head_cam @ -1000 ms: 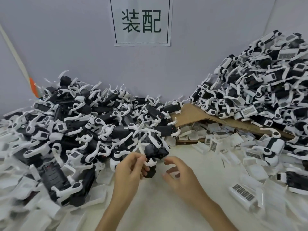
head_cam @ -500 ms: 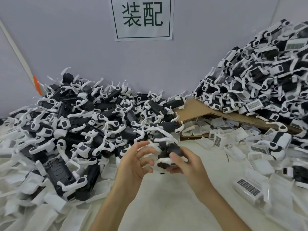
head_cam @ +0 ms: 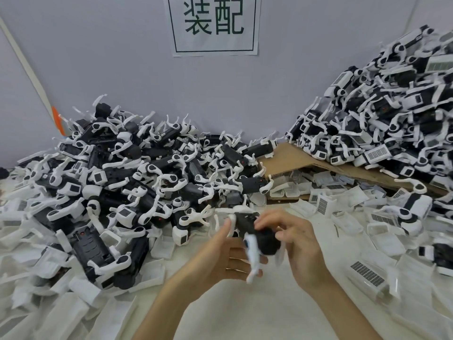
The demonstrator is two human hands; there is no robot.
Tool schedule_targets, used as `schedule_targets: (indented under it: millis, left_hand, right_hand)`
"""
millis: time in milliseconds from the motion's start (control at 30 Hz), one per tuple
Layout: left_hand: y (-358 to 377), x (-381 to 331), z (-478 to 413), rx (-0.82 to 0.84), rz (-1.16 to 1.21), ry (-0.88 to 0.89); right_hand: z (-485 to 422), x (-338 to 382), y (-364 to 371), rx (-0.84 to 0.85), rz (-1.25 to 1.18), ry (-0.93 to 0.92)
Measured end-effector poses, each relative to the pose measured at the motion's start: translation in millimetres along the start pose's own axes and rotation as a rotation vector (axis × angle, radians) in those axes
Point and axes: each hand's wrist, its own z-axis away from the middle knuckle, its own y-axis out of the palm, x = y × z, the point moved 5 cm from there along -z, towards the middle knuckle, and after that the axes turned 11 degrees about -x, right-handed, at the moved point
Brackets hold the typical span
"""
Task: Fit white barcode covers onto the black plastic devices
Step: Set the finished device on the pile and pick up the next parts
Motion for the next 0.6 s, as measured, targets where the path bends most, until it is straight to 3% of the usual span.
schedule_targets:
  millis: [67,133,233,300,367,467,600]
  left_hand:
    - [0,2,-3,-0.029,0.108,0.008]
    - [-2,2,-4,-0.058,0.199,0.022]
    - [-6,1,-4,-0.101,0.245,0.021]
    - [-10,2,-4,-0.139,0.221,0.029]
    - [-12,2,-3,-0.148,0.202,0.035]
    - [-11,0,0,-0.123,0.222,0.04]
    - [-8,-2,3,-0.023,0.354,0.04]
  right_hand:
    - [3,-1,10,0.093,-0.009,0.041]
    - [1,-2,12,0.068,-0.032,0.088]
    - [-8,-12,-12,-0.239,0.077,0.152]
    - [-10,-23,-36,-0.434,0.362,0.181]
    - [-13,-35,-57,-0.515,0.583,0.248]
    - [-26,-55,-74,-0.433,0.859,0.379]
    - [-48,-59,-84,-0.396,1.126,0.388]
